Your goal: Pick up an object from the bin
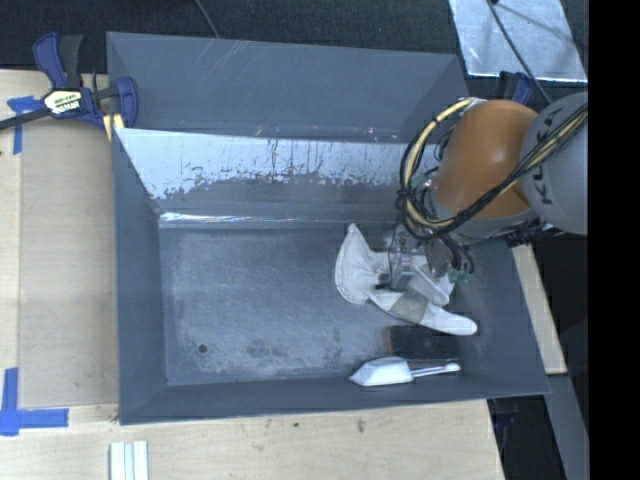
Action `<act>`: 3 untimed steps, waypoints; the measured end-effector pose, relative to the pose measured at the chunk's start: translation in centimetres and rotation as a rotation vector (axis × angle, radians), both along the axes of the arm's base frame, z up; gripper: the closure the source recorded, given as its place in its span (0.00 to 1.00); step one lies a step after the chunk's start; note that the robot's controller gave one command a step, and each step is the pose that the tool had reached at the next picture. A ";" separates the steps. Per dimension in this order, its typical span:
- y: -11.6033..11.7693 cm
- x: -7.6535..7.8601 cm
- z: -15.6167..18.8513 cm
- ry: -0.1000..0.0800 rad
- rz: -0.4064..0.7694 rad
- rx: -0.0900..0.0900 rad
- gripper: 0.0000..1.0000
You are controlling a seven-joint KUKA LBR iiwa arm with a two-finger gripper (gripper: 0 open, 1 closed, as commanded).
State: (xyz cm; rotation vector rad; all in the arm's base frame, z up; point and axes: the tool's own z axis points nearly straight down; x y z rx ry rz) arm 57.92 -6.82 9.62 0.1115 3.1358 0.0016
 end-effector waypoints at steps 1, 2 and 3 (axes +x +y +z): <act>0.0 0.0 0.1 0.001 0.000 0.000 1.00; -0.1 0.1 4.2 -0.004 0.027 -0.002 1.00; -2.7 -0.5 17.7 -0.001 0.050 -0.002 1.00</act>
Offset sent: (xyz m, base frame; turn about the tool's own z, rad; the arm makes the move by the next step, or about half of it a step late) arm 0.0005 0.0013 -0.0262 -0.1258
